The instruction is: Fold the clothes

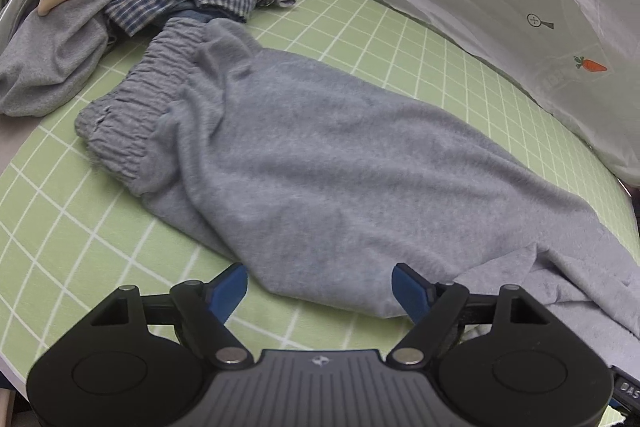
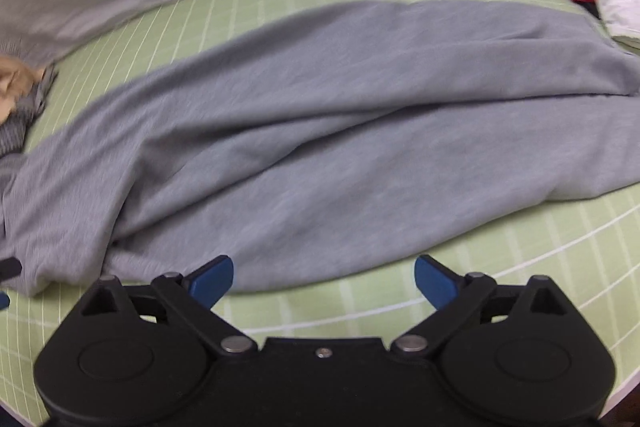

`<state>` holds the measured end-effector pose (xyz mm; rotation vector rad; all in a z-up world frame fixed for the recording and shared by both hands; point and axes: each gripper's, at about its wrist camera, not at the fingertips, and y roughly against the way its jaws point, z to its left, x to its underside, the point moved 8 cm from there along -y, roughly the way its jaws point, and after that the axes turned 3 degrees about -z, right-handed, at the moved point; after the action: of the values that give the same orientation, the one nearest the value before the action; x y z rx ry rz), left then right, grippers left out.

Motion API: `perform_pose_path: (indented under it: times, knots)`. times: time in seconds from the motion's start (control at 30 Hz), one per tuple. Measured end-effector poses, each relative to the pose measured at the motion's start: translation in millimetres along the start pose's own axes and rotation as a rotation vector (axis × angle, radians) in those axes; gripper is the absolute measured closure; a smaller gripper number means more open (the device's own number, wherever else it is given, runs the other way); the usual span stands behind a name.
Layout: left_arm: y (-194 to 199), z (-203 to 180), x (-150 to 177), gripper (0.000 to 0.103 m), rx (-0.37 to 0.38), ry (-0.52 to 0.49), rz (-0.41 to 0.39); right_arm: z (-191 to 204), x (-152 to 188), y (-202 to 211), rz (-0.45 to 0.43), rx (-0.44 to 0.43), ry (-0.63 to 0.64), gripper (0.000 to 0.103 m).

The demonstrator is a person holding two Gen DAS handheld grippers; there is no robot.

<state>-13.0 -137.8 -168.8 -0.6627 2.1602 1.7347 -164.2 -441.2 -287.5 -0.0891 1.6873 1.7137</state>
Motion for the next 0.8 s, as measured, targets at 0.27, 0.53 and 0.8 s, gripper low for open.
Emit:
perform_pose_path:
  times: [0.27, 0.53, 0.8]
  knots:
    - [-16.6, -31.8, 4.1, 0.019, -0.067, 0.023, 0.013, -102.4, -41.5, 19.5, -0.098, 0.029, -0.120, 0.000]
    - [-41.1, -45.2, 19.4, 0.019, -0.132, 0.079, 0.068, -204.0, -87.7, 7.4, -0.179, 0.114, -0.333, 0.000]
    - [-54.7, -56.6, 19.4, 0.006, -0.228, 0.088, 0.055, -276.3, -140.7, -29.2, -0.236, 0.281, -0.361, 0.001]
